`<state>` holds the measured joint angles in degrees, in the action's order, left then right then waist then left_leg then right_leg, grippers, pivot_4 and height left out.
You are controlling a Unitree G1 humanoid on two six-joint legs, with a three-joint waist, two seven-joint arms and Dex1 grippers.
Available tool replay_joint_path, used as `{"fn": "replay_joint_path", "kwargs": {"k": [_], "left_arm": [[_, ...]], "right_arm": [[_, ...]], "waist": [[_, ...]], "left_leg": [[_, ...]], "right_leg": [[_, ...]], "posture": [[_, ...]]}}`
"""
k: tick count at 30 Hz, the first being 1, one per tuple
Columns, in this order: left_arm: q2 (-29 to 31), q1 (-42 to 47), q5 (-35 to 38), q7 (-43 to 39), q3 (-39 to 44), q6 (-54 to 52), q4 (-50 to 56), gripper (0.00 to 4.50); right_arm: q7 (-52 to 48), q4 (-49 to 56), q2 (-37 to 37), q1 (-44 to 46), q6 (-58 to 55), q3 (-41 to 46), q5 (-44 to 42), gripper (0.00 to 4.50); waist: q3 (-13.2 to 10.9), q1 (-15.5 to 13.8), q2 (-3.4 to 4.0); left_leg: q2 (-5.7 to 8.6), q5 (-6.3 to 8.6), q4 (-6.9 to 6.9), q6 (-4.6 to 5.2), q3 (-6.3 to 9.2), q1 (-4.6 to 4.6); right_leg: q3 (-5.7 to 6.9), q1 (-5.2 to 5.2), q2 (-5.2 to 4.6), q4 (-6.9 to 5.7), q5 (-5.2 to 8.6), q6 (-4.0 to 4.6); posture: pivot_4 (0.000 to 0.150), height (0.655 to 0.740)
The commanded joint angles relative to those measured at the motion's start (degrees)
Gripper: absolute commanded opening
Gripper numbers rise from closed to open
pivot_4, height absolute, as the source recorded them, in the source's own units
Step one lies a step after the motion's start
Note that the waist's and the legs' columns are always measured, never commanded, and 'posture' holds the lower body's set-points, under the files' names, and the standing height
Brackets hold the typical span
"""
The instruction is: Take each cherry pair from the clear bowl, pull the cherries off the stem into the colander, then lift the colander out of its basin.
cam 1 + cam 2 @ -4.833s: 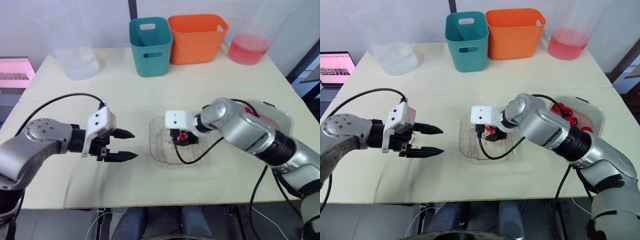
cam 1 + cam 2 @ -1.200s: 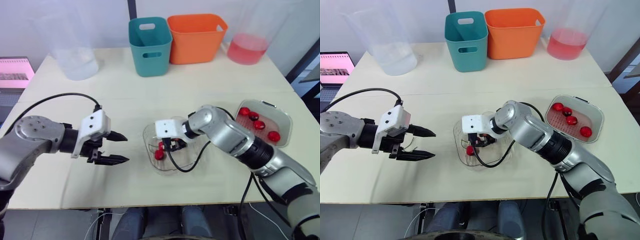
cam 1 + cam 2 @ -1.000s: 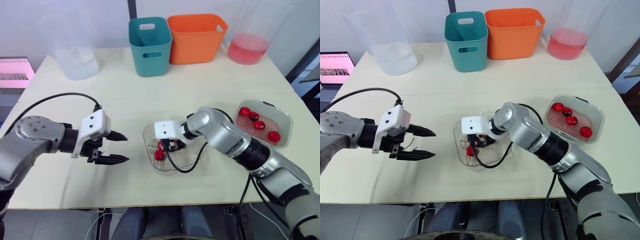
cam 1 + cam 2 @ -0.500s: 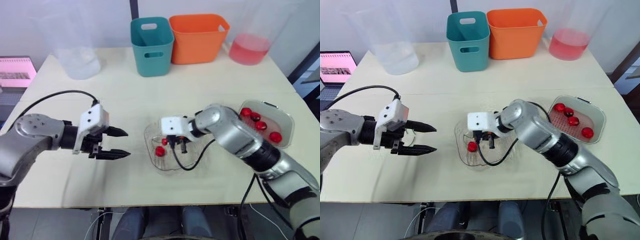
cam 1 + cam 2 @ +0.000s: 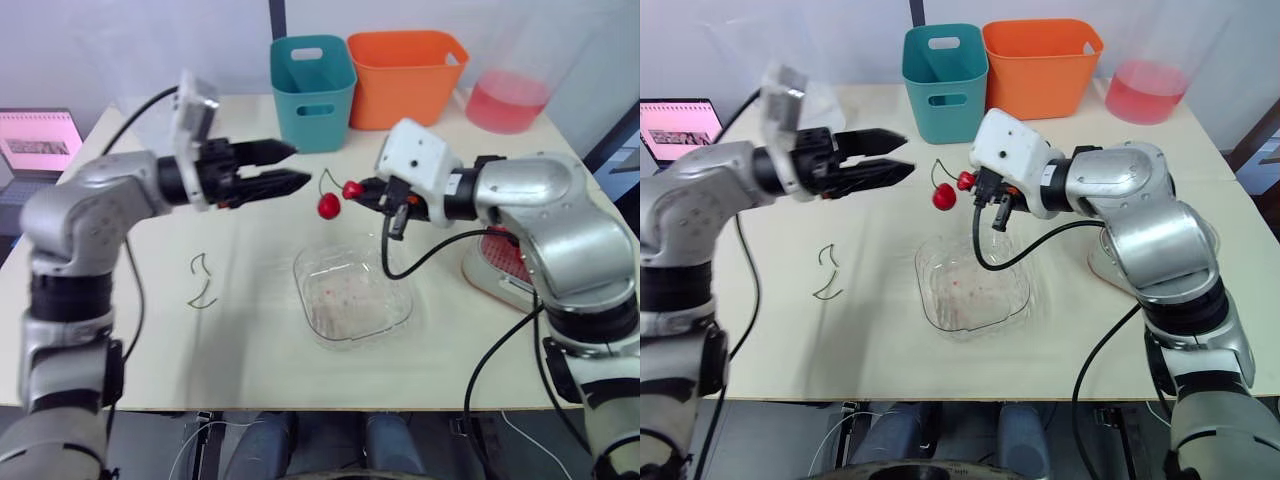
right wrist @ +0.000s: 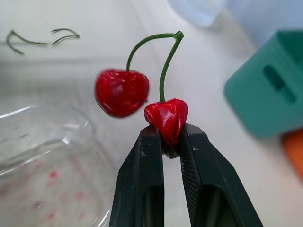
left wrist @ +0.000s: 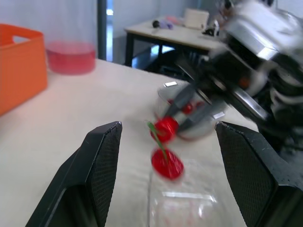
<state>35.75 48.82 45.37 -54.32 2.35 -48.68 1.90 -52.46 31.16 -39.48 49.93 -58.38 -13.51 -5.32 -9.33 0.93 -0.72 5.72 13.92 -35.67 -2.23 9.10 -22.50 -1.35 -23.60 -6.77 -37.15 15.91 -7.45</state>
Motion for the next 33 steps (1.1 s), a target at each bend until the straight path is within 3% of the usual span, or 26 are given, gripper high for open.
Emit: {"fn": "replay_joint_path", "kwargs": {"k": [1, 17, 20, 24, 25, 32, 33], "left_arm": [[-1.96, 4.47, -0.3, 0.82, 0.67, -0.92, -4.2, 3.33], [-5.91, 7.47, -3.87, -3.8, -3.02, -1.81, -10.25, 3.33], [-6.66, 7.73, -3.75, -3.71, -2.44, -1.92, -10.72, 2.47], [-7.03, 7.41, -3.66, -4.05, -2.27, -1.93, -10.32, 0.35], [-7.07, 7.38, -3.63, -4.1, -2.26, -1.98, -10.22, 0.07], [-6.81, 7.92, -2.55, -4.86, -0.94, -2.85, -10.43, 0.07], [-6.41, 7.86, -3.31, -5.57, -1.14, -1.72, -10.58, 0.01]], "right_arm": [[2.36, 2.19, -1.27, 0.98, 1.94, -0.22, 0.89, 0.2], [5.04, 2.65, -3.33, 0.14, 4.14, -1.79, 0.59, 0.2], [4.88, 2.85, -3.54, 0.18, 4.09, -1.87, 0.35, 0.17], [5.01, 3.06, -3.41, 0.52, 3.75, -1.86, 0.2, 0.17], [5.04, 3.09, -3.35, 0.65, 3.64, -1.84, 0.16, 0.17], [4.74, 3.34, -3.17, 1.02, 2.17, -1.43, -1.11, 0.17], [4.44, 3.33, -3.07, 0.88, 1.78, -1.1, -1.83, 0.62]], "waist": [[0.0, 0.12, 0.0], [0.0, 0.16, -0.01], [0.0, 0.08, -0.01], [0.0, 0.14, -0.01], [0.0, 0.13, -0.01], [0.0, 0.11, -0.01], [0.0, 0.11, -0.01]], "left_leg": [[0.0, 0.0, 0.01, 0.0, -0.01, 0.0], [0.01, 0.0, -0.05, 0.0, 0.01, -0.02], [0.01, 0.0, -0.06, 0.0, 0.01, -0.02], [0.01, 0.0, -0.07, 0.0, 0.01, -0.03], [0.0, 0.0, -0.07, 0.0, 0.02, -0.03], [0.01, 0.0, -0.07, 0.0, 0.01, -0.03], [0.01, 0.0, -0.07, 0.0, 0.02, -0.03]], "right_leg": [[-0.01, -0.01, 0.0, 0.0, 0.0, 0.0], [0.0, -0.02, 0.0, -0.03, 0.0, 0.0], [0.0, -0.01, 0.0, -0.02, 0.0, 0.0], [0.0, -0.02, 0.0, -0.03, 0.0, 0.0], [0.0, -0.02, 0.0, -0.03, 0.0, 0.0], [0.0, -0.01, 0.0, -0.03, 0.0, 0.0], [0.0, -0.01, 0.0, -0.03, 0.0, 0.0]], "posture": [[0.15, 0.74], [0.15, 0.74], [0.15, 0.74], [0.15, 0.74], [0.15, 0.74], [0.15, 0.74], [0.15, 0.74]]}}
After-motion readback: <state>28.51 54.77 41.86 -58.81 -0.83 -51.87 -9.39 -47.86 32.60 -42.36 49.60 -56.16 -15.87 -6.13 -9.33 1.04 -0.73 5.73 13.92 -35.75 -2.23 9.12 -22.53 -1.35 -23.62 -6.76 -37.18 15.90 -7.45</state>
